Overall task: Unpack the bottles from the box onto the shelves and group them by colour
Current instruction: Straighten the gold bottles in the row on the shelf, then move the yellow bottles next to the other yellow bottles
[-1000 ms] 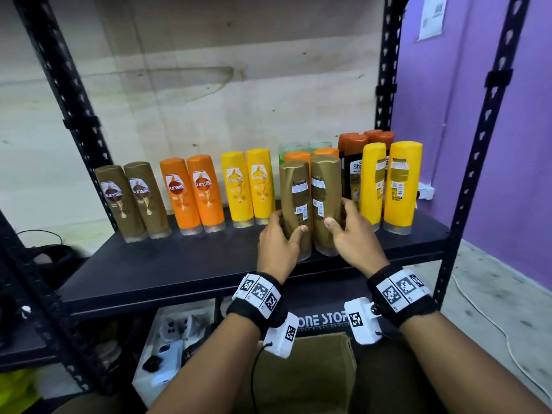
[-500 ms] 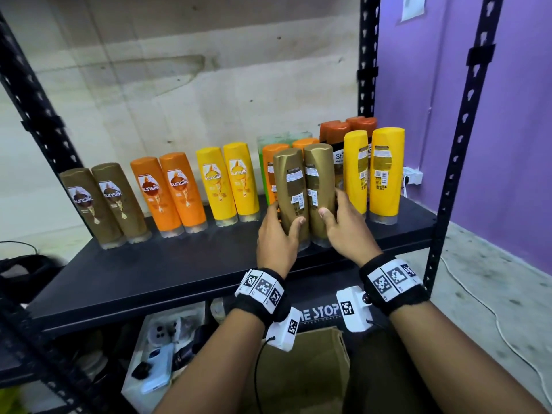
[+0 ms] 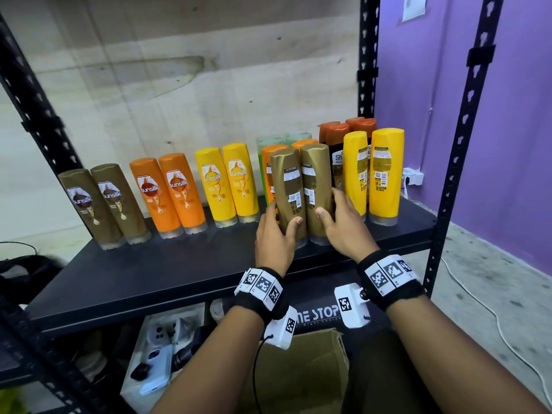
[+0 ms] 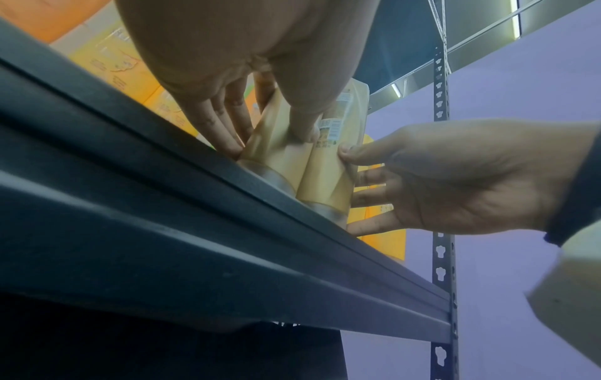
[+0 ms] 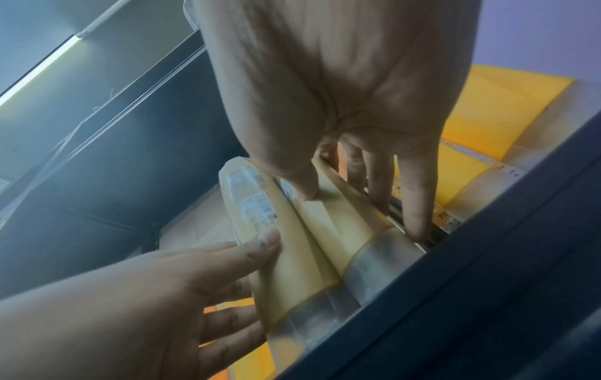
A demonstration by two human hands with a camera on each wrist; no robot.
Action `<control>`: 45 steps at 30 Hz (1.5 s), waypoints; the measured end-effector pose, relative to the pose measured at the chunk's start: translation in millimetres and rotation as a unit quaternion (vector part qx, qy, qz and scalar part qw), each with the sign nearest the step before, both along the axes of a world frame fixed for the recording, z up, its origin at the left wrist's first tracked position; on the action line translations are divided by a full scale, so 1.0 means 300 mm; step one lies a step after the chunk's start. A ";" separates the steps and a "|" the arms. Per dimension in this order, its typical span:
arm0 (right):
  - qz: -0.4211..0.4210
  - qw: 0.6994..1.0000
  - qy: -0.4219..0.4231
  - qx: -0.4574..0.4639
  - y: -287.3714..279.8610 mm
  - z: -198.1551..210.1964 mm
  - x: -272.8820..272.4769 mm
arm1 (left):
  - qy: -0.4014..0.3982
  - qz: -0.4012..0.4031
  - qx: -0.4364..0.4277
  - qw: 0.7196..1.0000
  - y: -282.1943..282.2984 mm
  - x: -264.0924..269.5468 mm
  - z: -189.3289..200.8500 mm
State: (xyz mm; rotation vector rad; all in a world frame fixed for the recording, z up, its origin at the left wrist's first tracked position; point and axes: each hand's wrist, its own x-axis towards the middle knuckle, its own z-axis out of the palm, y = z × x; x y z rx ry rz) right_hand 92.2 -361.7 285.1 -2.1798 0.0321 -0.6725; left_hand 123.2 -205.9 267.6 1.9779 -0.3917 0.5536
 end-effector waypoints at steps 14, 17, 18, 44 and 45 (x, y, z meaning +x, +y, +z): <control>-0.034 0.998 -0.007 -0.048 -0.049 0.036 -0.023 | 0.010 0.085 0.078 0.993 0.064 -0.053 0.020; -0.057 0.993 -0.035 -0.101 -0.075 0.059 -0.049 | 0.000 0.083 0.106 0.991 0.059 -0.078 0.029; -0.059 0.990 -0.041 -0.119 -0.084 0.065 -0.061 | -0.007 0.082 0.123 0.989 0.051 -0.087 0.033; -0.132 0.986 -0.062 -0.086 -0.445 0.117 -0.117 | -0.057 -0.086 0.111 0.988 -0.435 -0.066 0.229; -0.127 0.988 -0.055 -0.075 -0.457 0.116 -0.099 | -0.044 -0.094 0.097 0.990 -0.450 -0.054 0.228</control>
